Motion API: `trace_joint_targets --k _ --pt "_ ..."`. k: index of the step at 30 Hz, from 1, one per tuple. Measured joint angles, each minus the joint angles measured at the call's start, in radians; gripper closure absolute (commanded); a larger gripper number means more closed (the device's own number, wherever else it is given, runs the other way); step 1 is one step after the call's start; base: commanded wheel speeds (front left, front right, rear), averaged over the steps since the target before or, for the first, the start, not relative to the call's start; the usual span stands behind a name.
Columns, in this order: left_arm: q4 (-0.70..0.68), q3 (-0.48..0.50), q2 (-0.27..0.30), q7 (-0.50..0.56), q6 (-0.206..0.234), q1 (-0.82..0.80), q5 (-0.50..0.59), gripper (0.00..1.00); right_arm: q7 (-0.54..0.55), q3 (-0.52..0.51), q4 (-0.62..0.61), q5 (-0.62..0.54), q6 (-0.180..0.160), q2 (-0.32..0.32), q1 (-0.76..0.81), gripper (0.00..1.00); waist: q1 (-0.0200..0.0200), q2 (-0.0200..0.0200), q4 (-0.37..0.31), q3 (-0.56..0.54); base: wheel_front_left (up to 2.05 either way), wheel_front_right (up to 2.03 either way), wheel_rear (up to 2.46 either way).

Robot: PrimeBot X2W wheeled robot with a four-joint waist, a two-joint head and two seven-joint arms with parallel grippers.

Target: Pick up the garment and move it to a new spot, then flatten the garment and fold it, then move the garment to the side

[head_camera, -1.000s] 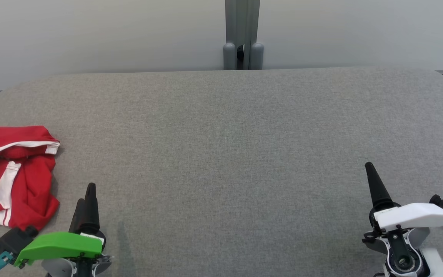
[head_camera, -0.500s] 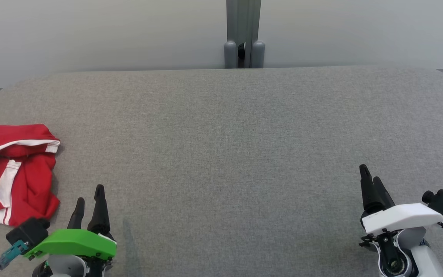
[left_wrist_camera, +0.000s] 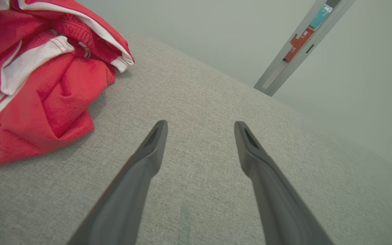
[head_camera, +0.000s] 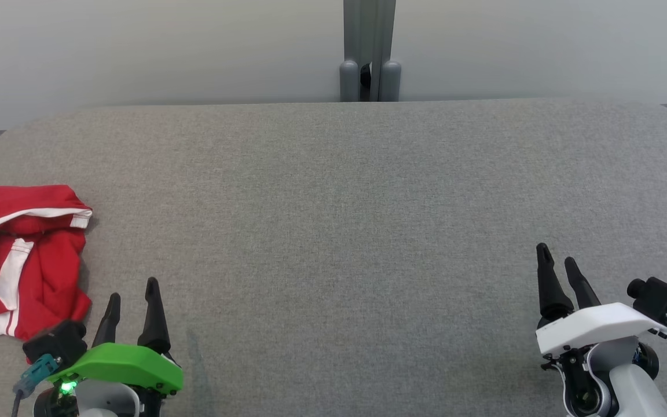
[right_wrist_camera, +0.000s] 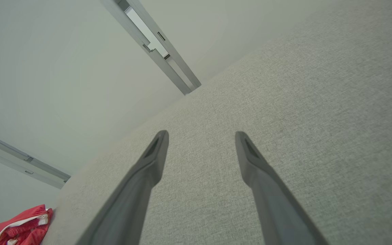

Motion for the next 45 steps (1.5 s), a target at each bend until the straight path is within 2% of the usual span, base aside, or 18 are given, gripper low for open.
trace_joint_targets --k 10,25,45 --pt "-0.004 -0.028 0.016 -0.026 0.024 0.001 0.105 0.00 -0.027 0.024 0.017 -0.123 0.000 0.000 -0.007 0.00 0.0000 0.0000 0.001 -0.001 0.00 0.00 0.00" --pt "-0.014 -0.052 0.024 -0.066 0.055 0.016 0.252 0.00 -0.066 0.006 0.037 -0.297 0.000 -0.001 -0.004 0.00 0.0000 0.0000 0.003 -0.007 0.00 0.00 0.00" --pt "-0.029 -0.049 0.017 -0.109 0.069 0.045 0.424 0.00 -0.108 -0.023 0.036 -0.473 0.000 -0.002 0.019 0.00 0.0000 0.0000 0.013 -0.005 0.00 0.00 0.00"
